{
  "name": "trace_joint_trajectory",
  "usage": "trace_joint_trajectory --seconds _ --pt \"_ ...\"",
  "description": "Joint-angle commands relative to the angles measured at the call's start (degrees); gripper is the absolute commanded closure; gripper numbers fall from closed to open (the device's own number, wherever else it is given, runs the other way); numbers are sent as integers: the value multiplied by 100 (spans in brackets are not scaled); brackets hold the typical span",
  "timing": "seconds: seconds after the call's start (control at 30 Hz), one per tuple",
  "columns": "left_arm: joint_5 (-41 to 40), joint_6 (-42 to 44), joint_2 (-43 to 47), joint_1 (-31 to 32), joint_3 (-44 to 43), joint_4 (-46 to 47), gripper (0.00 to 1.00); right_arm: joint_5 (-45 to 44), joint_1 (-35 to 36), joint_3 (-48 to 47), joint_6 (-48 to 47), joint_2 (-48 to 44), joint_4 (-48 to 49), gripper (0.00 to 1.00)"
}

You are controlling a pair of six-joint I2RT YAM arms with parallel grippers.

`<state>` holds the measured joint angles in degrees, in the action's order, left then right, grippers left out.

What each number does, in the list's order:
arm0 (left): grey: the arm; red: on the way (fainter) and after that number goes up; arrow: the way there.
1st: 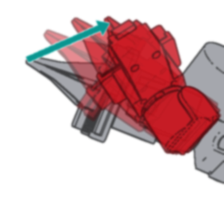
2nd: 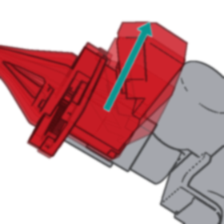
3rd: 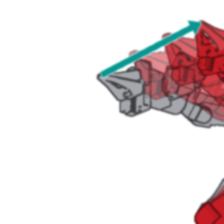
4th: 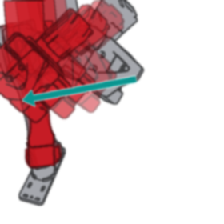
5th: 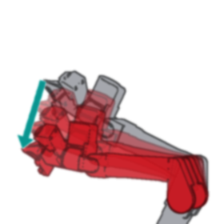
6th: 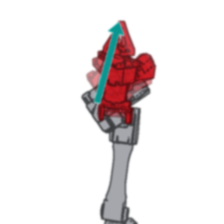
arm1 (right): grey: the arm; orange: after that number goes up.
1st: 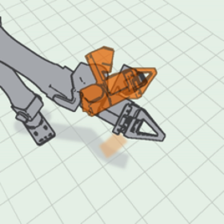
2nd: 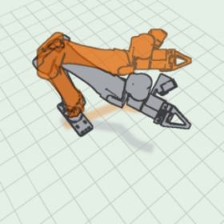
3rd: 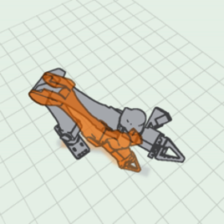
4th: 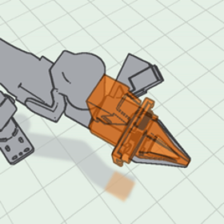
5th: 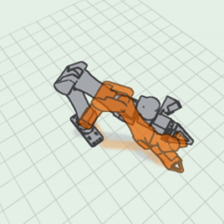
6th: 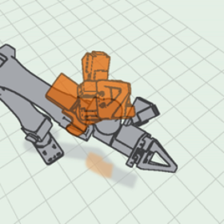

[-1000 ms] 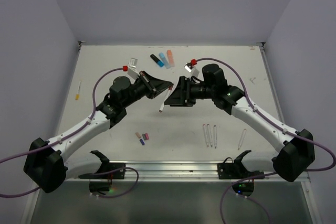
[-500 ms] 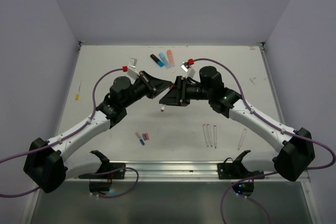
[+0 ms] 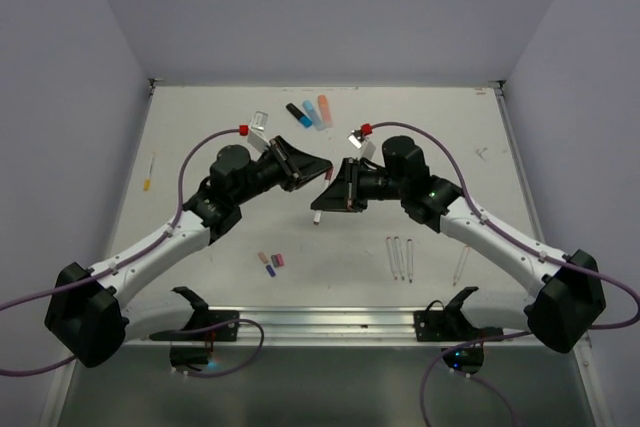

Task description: Open the pen caps

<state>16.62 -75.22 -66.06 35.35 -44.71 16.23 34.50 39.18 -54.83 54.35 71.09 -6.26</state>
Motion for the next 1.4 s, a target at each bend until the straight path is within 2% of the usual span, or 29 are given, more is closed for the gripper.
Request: trace_joint_trajectory --seconds 0.0,0.07,0.23,0.73,0.83,0.93,0.97,1.07,1.13,1.2,1.23,1.37 --pt "473 463 49 24 -196 -5 74 477 46 33 -179 -104 160 100" --pt "465 569 155 24 -144 -119 65 514 46 121 -118 -148 204 100" --pt "552 1053 304 33 -205 -647 58 584 37 253 -21 -306 301 100" --pt "1185 1080 102 24 -21 -261 60 698 37 324 234 -210 600 100" --pt "1264 1062 41 33 -20 -217 67 716 46 315 234 -183 600 100" --pt "1326 1062 -21 24 -64 -181 84 725 37 324 243 -166 591 100" --pt "1300 1088 -47 24 -99 -286 98 716 37 324 252 -166 600 100" --pt "1012 1220 -82 15 -292 -567 100 690 46 289 112 -157 372 100" --pt "712 1273 -56 15 -476 -1015 100 576 46 175 -213 -157 -206 100" --pt "212 1291 -21 -2 -617 -1551 100 383 90 26 -599 -131 -1190 100" --pt "45 1291 -21 -20 -749 -1709 100 234 116 -123 -992 -139 -1550 100" --pt "-448 1063 -143 -265 -917 -2202 100 -592 396 -309 -1567 -87 -2861 100"
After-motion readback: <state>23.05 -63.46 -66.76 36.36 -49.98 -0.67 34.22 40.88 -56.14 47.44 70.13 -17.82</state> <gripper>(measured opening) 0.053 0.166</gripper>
